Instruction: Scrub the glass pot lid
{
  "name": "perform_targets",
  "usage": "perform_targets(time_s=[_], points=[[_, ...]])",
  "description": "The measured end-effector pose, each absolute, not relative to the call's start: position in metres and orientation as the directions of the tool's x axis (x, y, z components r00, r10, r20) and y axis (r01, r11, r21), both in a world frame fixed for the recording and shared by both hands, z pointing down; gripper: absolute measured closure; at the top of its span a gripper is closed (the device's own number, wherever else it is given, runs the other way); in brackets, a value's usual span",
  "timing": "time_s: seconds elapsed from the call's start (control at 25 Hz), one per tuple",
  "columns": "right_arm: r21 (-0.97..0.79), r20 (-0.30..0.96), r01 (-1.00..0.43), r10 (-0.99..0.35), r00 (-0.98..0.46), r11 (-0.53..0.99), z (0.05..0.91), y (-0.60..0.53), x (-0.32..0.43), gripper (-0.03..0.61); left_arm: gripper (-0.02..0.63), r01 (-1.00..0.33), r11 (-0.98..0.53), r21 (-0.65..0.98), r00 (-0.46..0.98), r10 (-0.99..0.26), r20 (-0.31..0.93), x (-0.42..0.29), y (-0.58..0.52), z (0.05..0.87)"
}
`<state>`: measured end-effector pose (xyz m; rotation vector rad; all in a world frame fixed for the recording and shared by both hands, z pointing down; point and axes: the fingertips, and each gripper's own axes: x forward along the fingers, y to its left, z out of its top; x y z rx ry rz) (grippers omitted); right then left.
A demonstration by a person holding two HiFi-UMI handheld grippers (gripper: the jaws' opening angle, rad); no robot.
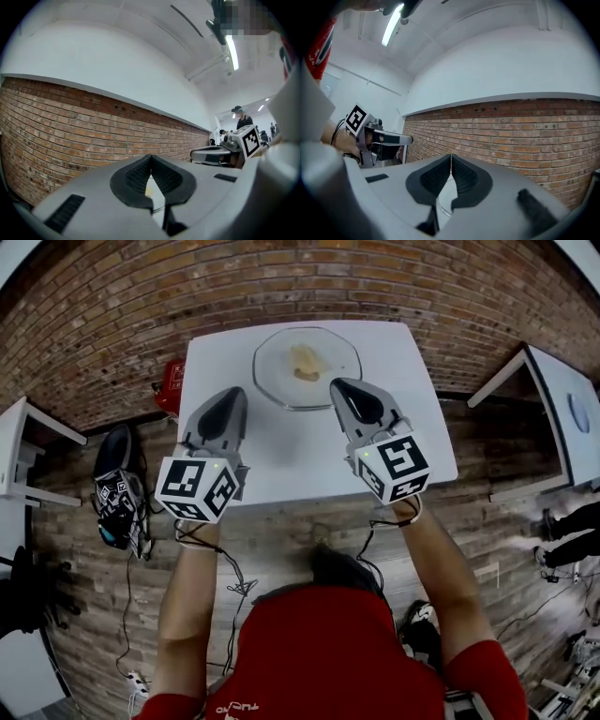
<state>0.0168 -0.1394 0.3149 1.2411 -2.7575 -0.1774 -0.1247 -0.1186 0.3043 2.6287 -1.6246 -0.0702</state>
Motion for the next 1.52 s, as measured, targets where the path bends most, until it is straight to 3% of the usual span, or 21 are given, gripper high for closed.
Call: perform_targets(time_s=[0.64,1.24,1.52], points=[[0.139,0.068,-0.662,-0.674,-0.735,0.736,0.321,-0.268,0.015,0.548,0.595,-0.942,-0.333,0.045,0.335,-0.941,0.043,-0.119,-0.233,0.315],[0.147,0.126,-0.700,-0.715,-0.687,0.699,0.346,-0.325,-0.025,0.548,0.595,-0.911,-0.410,0.048,0.413,-0.908,0.073,-0.127,-0.308,0.347],[0.126,0.237,-0.746,-0.750,-0.617,0.654,0.386,-0.352,-0.030,0.546,0.595,-0.906,-0.420,0.063,0.424,-0.893,0.150,-0.143,-0.338,0.381]])
